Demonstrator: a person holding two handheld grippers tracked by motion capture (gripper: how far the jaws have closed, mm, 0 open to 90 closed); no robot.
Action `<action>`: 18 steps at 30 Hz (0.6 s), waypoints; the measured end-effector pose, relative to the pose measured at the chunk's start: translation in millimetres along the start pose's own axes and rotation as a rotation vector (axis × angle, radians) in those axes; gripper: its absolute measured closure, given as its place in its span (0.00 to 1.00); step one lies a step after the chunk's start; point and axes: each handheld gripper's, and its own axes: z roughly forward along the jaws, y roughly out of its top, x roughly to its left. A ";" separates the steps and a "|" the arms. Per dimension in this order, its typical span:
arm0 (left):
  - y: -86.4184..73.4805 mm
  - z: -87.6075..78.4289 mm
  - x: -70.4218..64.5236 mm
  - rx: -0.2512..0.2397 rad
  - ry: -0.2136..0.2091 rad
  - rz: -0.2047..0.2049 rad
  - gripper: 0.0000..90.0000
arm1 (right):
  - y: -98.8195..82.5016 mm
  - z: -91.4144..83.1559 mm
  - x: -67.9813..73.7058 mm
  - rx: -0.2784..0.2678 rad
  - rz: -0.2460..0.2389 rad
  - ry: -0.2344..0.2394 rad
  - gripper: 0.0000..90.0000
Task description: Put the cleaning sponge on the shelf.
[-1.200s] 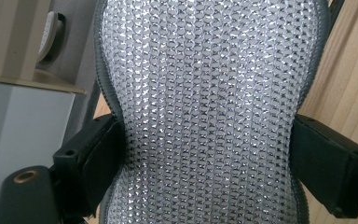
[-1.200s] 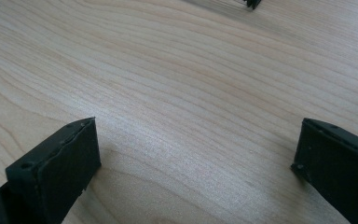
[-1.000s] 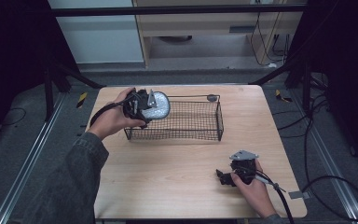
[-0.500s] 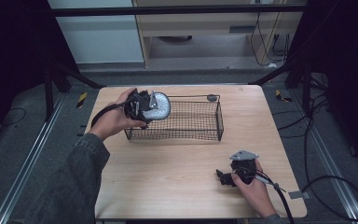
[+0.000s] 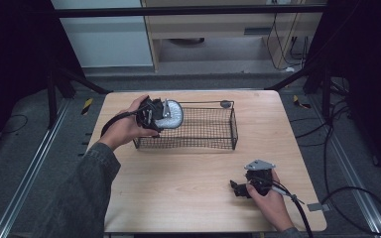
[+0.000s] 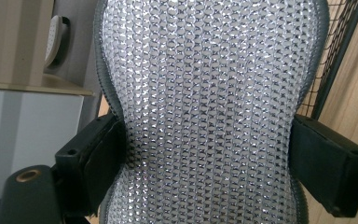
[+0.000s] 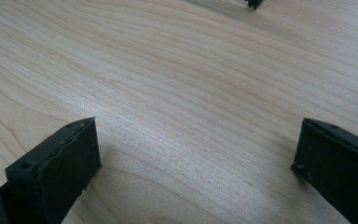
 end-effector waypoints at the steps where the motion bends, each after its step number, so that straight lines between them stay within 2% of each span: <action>1: 0.0 0.0 0.0 0.000 0.000 0.000 0.15 | 0.0 0.0 0.0 0.000 0.000 0.000 0.00; 18: 0.4 13.4 -0.7 0.004 -0.011 0.005 0.15 | 0.0 0.0 -0.2 0.000 -0.002 0.000 0.00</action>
